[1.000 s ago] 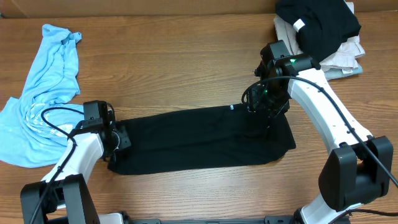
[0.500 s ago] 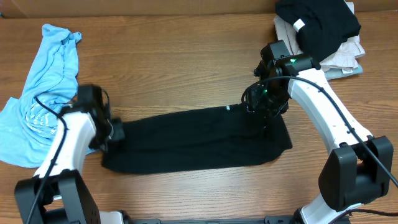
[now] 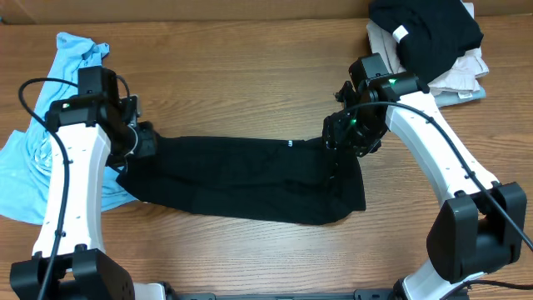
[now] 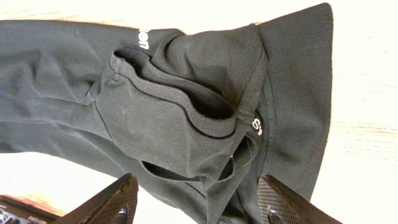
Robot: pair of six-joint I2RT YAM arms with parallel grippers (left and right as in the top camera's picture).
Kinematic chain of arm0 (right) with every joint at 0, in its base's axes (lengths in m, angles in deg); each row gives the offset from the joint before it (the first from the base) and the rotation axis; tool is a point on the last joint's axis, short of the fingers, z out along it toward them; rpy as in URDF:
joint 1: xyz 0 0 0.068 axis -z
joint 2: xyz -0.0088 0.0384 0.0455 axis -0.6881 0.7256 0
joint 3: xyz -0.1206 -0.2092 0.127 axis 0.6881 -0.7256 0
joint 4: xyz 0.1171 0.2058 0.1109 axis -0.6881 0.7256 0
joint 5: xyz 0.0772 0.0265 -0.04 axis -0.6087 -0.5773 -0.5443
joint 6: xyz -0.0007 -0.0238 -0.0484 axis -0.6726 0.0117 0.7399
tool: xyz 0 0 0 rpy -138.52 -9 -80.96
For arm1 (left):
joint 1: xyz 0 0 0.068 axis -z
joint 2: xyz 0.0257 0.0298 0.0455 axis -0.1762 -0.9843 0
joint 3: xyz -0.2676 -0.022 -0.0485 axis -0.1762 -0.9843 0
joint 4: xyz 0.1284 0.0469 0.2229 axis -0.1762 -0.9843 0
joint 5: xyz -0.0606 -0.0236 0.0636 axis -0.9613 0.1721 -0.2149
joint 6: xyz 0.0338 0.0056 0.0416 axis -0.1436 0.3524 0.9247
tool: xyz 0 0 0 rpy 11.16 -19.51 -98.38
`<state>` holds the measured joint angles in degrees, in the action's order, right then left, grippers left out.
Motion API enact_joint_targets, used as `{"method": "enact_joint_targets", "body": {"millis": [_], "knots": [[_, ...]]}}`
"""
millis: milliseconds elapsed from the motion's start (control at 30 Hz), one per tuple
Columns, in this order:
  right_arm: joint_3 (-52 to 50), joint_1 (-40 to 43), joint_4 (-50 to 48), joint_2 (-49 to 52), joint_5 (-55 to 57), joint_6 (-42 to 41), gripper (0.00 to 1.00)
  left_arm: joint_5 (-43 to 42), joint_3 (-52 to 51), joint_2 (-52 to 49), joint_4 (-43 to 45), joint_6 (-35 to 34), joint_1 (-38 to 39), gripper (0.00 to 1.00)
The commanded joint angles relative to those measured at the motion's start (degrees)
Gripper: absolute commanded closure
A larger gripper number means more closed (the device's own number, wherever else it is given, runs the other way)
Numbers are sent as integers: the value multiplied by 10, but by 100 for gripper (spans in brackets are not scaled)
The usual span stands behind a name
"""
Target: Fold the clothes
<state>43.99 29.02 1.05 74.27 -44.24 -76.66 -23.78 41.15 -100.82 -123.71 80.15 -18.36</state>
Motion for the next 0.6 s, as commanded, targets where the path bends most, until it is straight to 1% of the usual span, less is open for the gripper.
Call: {"method": "enact_joint_targets", "body": {"millis": [0, 167, 400, 567], "knots": [[3, -2, -7, -20, -7, -2, 34, -21, 10, -4, -6, 15, 31, 96], [3, -2, -9, -20, -7, -2, 34, -18, 7, -18, -6, 2, 80, 96], [3, -2, -9, -20, -7, -2, 34, -21, 7, -74, -5, -22, 139, 96], [3, -2, -10, -20, -7, -2, 33, -42, 7, -94, 29, -41, 167, 96]]}}
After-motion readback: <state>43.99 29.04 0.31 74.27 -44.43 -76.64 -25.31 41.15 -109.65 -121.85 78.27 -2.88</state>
